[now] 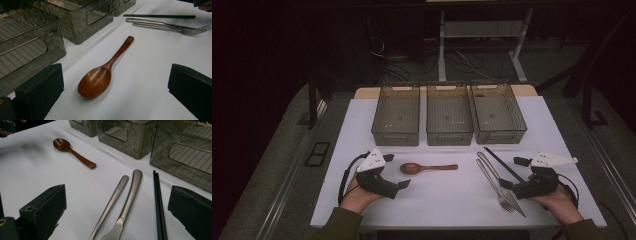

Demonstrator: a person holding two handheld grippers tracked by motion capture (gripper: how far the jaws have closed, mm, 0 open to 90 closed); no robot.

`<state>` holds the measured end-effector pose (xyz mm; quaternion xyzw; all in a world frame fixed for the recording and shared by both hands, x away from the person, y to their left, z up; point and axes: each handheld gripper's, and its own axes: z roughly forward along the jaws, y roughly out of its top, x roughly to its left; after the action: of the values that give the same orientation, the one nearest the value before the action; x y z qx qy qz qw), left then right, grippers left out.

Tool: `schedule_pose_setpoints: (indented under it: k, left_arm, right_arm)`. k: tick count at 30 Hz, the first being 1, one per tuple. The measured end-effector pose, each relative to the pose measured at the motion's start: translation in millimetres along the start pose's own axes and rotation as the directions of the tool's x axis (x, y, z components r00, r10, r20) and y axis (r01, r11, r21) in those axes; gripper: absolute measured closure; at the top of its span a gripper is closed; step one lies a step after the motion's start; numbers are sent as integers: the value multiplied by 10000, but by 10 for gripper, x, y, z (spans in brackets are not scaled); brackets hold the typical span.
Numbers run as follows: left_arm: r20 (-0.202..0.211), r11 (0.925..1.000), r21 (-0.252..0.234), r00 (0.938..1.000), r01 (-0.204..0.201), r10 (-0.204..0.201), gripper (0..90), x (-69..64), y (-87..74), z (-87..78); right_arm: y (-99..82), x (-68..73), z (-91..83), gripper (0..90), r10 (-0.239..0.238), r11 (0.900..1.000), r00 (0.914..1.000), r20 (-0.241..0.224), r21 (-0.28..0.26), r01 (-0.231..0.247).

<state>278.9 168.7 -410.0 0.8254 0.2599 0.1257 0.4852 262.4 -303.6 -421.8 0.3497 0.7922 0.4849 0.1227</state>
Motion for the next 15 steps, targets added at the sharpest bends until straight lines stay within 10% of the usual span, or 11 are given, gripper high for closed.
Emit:
schedule_pose_setpoints:
  k: [15]
  left_arm:
    - [55, 9997, -202, 9999, 142, -141, 0, 35, -6, 3]
  right_arm:
    - [24, -27, -47, 13, 84, 10000, 10000, -19, -3, -84]
